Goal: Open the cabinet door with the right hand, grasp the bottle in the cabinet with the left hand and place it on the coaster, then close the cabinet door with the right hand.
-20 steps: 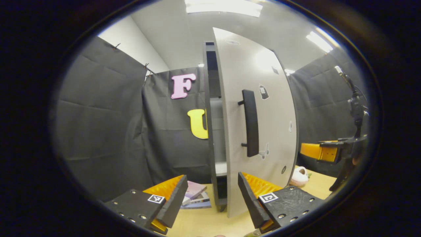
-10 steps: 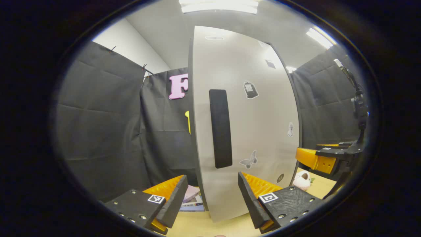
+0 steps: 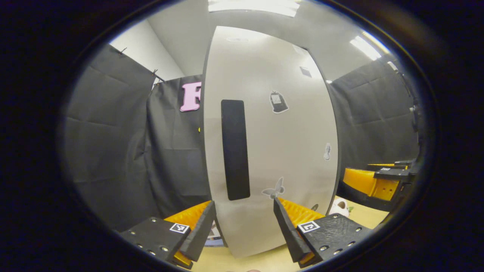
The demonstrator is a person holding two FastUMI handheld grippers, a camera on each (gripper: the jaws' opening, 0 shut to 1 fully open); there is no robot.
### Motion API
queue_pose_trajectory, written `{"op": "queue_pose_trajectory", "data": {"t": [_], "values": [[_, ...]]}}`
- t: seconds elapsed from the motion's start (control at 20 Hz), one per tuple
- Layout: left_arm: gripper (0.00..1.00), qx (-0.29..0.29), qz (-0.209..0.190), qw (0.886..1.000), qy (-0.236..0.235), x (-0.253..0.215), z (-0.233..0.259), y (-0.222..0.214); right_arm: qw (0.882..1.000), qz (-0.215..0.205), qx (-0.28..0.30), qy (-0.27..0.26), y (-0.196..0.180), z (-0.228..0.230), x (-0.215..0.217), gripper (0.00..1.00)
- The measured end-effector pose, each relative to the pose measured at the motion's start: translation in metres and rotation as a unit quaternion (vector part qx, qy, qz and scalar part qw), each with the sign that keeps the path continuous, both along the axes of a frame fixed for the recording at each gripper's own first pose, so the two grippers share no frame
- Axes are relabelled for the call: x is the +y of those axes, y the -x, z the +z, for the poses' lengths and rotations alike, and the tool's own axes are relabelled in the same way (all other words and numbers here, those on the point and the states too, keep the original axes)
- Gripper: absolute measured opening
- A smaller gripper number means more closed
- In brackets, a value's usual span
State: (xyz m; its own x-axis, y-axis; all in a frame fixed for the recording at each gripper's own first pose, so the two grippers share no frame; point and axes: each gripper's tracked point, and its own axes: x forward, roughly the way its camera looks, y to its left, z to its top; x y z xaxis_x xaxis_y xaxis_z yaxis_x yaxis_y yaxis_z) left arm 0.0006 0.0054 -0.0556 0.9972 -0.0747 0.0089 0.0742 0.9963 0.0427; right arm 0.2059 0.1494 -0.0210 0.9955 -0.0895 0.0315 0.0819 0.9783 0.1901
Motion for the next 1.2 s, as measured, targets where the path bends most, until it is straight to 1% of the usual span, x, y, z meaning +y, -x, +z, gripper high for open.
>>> {"op": "queue_pose_trajectory", "data": {"t": [0.05, 0.1, 0.15, 0.25, 0.3, 0.4, 0.45, 0.5, 0.55, 0.6, 0.65, 0.7, 0.8, 0.85, 0.9, 0.95, 1.0, 1.05, 1.1, 1.15, 1.2], "values": [[0.84, -0.001, -0.007, 1.0, 0.004, -0.004, 0.001, 0.001, 1.0, -0.002, 0.002, 0.001, 0.001, -0.001, 0.002, 0.9], [0.84, -0.004, -0.012, 1.0, 0.008, -0.006, 0.003, 0.003, 1.0, -0.004, 0.0, 0.0, 0.003, -0.001, 0.004, 0.95], [0.88, -0.003, -0.016, 1.0, 0.011, -0.01, 0.005, 0.005, 1.0, -0.008, -0.002, 0.002, 0.004, 0.001, 0.004, 0.95], [0.88, -0.001, -0.02, 1.0, 0.012, -0.015, 0.004, 0.007, 1.0, -0.019, -0.001, 0.007, 0.007, -0.002, 0.002, 0.95], [0.91, 0.002, -0.021, 1.0, 0.014, -0.017, 0.003, 0.01, 1.0, -0.022, 0.001, 0.008, 0.007, -0.004, 0.001, 0.95], [0.91, 0.001, -0.024, 0.999, 0.024, -0.022, 0.006, 0.015, 1.0, -0.029, 0.005, 0.012, 0.007, -0.006, -0.001, 0.95], [0.88, -0.001, -0.022, 0.999, 0.025, -0.022, 0.008, 0.017, 0.999, -0.038, 0.006, 0.016, 0.009, -0.006, -0.006, 0.95], [0.91, -0.004, -0.02, 1.0, 0.022, -0.021, 0.009, 0.02, 0.999, -0.046, 0.005, 0.022, 0.009, -0.005, -0.01, 0.95], [0.88, -0.008, -0.018, 1.0, 0.021, -0.02, 0.012, 0.021, 0.998, -0.052, 0.005, 0.029, 0.008, -0.005, -0.012, 0.95], [0.88, -0.009, -0.016, 1.0, 0.022, -0.018, 0.013, 0.022, 0.998, -0.054, 0.005, 0.033, 0.008, -0.005, -0.012, 0.95], [0.88, -0.01, -0.017, 0.999, 0.025, -0.018, 0.015, 0.023, 0.998, -0.055, 0.002, 0.035, 0.007, -0.005, -0.01, 0.95], [0.91, -0.011, -0.017, 0.999, 0.028, -0.017, 0.015, 0.025, 0.998, -0.058, 0.0, 0.039, 0.007, -0.003, -0.01, 0.95], [0.91, -0.012, -0.017, 0.999, 0.031, -0.016, 0.017, 0.026, 0.998, -0.056, -0.002, 0.043, 0.01, -0.002, -0.005, 0.95], [0.91, -0.011, -0.014, 0.999, 0.032, -0.015, 0.017, 0.027, 0.998, -0.055, -0.004, 0.043, 0.011, -0.001, -0.002, 0.9], [0.91, -0.01, -0.016, 0.999, 0.035, -0.015, 0.017, 0.028, 0.998, -0.052, -0.006, 0.043, 0.013, 0.0, 0.001, 0.95], [0.91, -0.01, -0.017, 0.999, 0.037, -0.015, 0.018, 0.029, 0.998, -0.05, -0.008, 0.045, 0.013, 0.001, 0.002, 0.95], [0.88, -0.012, -0.016, 0.999, 0.037, -0.015, 0.019, 0.029, 0.998, -0.051, -0.01, 0.047, 0.015, 0.002, 0.002, 0.95], [0.91, -0.015, -0.016, 0.999, 0.036, -0.015, 0.02, 0.03, 0.997, -0.052, -0.011, 0.048, 0.016, 0.003, 0.001, 0.95], [0.88, -0.018, -0.016, 0.999, 0.035, -0.015, 0.021, 0.03, 0.997, -0.052, -0.011, 0.049, 0.018, 0.003, 0.002, 0.95], [0.88, -0.019, -0.018, 0.999, 0.035, -0.015, 0.022, 0.03, 0.997, -0.053, -0.009, 0.049, 0.017, 0.002, 0.0, 0.95], [0.91, -0.021, -0.02, 0.999, 0.038, -0.016, 0.022, 0.031, 0.997, -0.054, -0.008, 0.049, 0.018, 0.002, -0.002, 0.95]]}}
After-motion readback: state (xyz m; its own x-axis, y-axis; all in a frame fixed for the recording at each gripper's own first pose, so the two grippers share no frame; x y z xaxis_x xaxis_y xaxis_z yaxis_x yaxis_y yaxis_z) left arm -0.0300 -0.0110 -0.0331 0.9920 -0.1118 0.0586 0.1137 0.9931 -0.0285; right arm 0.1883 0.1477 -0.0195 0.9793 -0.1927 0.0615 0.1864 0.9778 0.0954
